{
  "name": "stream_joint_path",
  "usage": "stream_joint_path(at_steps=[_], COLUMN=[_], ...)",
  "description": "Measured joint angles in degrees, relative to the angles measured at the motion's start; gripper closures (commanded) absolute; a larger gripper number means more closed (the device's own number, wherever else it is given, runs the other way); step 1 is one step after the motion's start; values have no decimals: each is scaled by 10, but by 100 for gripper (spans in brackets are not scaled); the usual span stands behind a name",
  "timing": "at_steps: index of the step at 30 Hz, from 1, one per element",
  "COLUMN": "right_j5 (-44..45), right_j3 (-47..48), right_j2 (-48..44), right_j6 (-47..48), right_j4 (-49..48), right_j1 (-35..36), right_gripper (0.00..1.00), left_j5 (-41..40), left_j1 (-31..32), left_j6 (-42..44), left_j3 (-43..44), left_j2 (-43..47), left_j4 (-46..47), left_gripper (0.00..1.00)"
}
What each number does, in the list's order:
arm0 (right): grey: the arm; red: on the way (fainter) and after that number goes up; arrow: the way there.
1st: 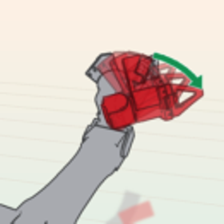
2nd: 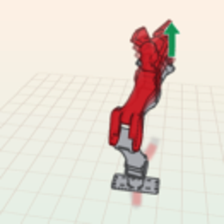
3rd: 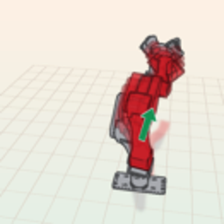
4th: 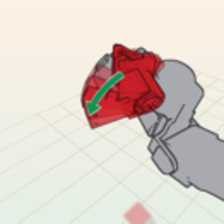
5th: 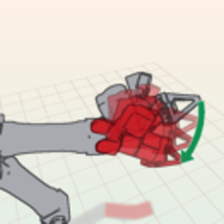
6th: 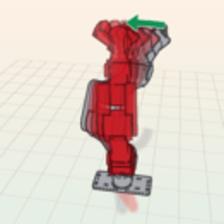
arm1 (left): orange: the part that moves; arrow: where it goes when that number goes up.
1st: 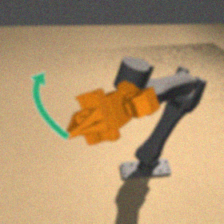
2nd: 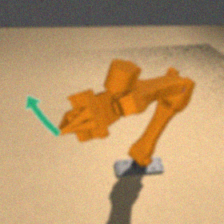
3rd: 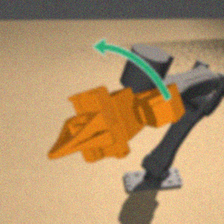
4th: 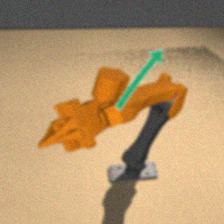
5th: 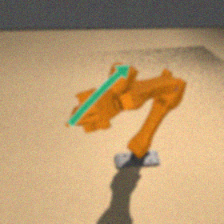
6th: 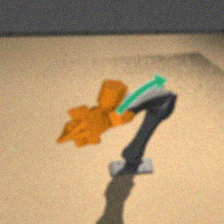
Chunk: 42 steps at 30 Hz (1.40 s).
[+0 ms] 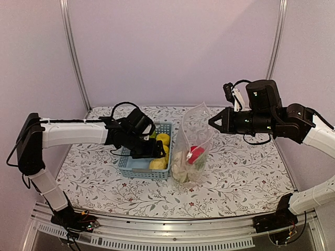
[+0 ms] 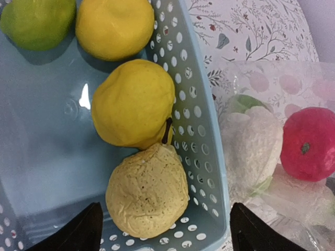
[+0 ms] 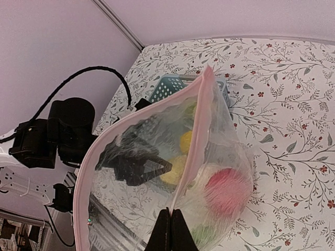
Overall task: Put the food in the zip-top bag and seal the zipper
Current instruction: Pick up the fake fruit from the bin.
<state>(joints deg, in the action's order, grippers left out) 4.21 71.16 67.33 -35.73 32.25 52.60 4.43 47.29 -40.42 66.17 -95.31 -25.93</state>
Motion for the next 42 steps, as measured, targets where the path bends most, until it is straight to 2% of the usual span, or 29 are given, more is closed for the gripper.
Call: stream_joint_path(at_steps=[16, 18, 21, 25, 35, 42], right_j5=[0, 0, 0, 0, 0, 0], right_j3=[0, 0, 0, 0, 0, 0], right_j2=[0, 0, 2, 4, 4, 4], right_j6=[0, 0, 0, 0, 0, 0], right_j4=[3, 3, 3, 3, 3, 3], right_j1=[0, 0, 0, 0, 0, 0], right_gripper=[100, 100, 100, 100, 100, 100], left_j5=[-1, -1, -1, -3, -11, -48], left_j1=[0, 0, 0, 0, 0, 0], left_j6=[24, 27, 30, 33, 38, 38], left_j3=[32, 34, 41, 44, 44, 30], left_j2=[-98, -105, -110, -111, -106, -27], left_j4=[-29, -30, -34, -35, -39, -40], left_gripper=[16, 19, 30, 36, 39, 43])
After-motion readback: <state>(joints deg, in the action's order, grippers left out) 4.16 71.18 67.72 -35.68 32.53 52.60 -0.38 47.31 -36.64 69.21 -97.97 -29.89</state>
